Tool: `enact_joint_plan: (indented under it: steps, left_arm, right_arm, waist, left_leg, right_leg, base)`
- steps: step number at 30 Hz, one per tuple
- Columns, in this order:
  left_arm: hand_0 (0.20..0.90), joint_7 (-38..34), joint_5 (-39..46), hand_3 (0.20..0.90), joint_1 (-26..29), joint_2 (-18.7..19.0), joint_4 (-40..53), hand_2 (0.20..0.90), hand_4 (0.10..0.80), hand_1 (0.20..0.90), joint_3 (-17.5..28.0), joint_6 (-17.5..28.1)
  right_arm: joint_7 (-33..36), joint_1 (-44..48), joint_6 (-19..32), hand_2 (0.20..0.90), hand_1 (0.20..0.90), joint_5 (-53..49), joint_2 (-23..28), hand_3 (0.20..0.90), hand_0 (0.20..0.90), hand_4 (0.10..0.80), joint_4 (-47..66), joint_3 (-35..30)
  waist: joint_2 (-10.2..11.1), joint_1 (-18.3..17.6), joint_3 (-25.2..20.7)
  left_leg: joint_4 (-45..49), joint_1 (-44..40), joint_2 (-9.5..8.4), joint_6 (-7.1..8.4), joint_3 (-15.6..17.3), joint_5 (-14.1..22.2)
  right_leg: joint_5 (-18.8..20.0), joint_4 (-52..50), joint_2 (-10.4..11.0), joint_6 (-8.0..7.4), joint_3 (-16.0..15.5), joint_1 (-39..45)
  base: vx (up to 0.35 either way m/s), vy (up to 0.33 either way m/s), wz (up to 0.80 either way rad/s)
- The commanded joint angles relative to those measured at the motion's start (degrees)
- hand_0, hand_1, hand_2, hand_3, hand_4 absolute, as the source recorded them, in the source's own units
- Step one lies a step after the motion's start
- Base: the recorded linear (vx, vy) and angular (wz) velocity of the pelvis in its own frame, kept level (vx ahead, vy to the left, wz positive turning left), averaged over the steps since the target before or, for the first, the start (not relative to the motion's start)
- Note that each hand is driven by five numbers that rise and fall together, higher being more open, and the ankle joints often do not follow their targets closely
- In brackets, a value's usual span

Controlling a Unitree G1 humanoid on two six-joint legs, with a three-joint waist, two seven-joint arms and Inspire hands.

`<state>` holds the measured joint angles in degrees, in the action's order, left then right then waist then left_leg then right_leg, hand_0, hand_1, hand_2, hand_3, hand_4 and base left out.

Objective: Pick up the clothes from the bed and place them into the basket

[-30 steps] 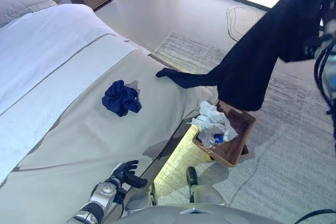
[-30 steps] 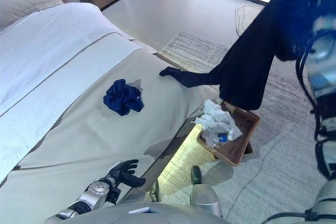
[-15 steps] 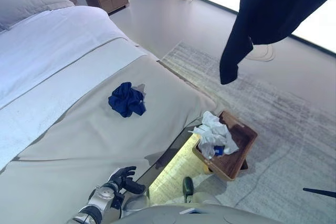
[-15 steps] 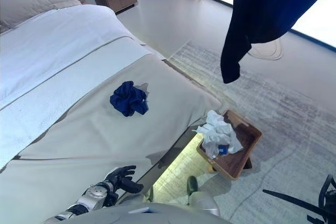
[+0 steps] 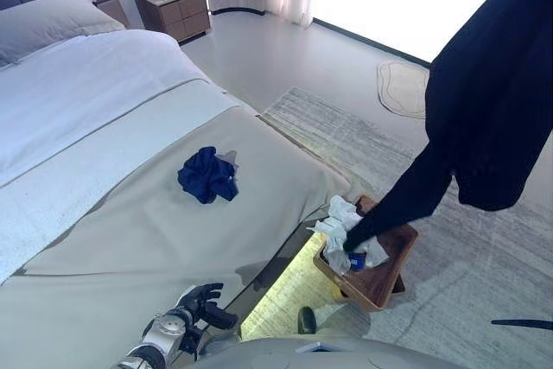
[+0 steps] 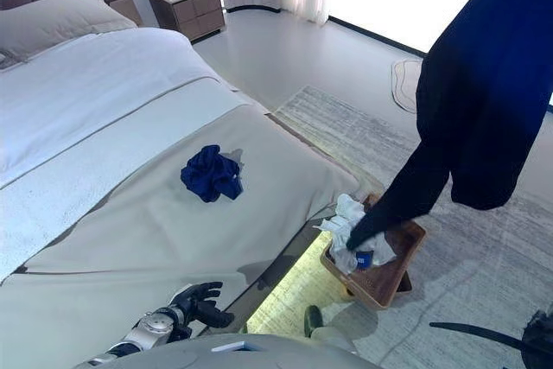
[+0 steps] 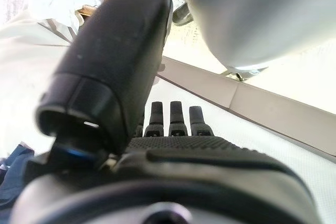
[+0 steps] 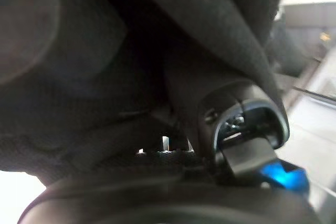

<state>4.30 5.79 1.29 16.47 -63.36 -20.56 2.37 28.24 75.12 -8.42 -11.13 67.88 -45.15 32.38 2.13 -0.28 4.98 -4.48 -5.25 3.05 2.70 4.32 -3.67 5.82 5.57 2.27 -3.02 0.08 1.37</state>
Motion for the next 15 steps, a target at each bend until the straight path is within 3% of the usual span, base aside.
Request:
enact_joint_plan:
  steps: [1,9,15]
  left_arm:
    - [0.9,0.03,-0.8,0.9,2.17,2.92,-2.68,0.9,0.8,0.9,-2.52,2.21]
    - [0.9,-0.12,-0.45,0.9,2.61,3.63,-3.31,0.9,0.8,0.9,-1.17,2.99]
    - [0.9,-0.7,0.1,0.9,3.89,3.15,-2.39,0.9,0.8,0.9,-1.41,4.73]
  right_arm:
    - [0.26,5.34,3.05,0.3,0.3,2.04,1.25,0.2,0.3,0.1,1.07,-4.3]
    - [-5.88,-14.91,3.36,0.3,0.3,5.29,-1.78,0.2,0.3,0.1,8.22,-16.01]
    - [-6.38,-23.39,3.51,0.3,0.3,8.31,-6.93,0.2,0.3,0.1,12.35,-20.87]
  waist:
    - [2.97,0.18,-1.72]
    - [1.46,-1.82,0.31]
    - [-0.21,-2.89,3.33]
  left_leg:
    - [3.41,-1.52,-0.18,1.31,-3.04,6.58]
    - [3.85,-1.39,-0.77,0.44,-2.02,7.21]
    - [4.94,0.43,-1.43,-0.11,-1.87,7.61]
  right_leg:
    - [-3.42,-1.33,-0.4,0.16,-1.68,2.44]
    - [-3.99,-3.21,0.48,-0.11,-0.55,1.12]
    - [-4.02,-5.09,0.98,-0.11,0.59,-1.86]
  base:
    - [-0.077,0.033,-0.03]
    - [-0.022,0.007,-0.03]
    - [-0.079,0.006,-0.07]
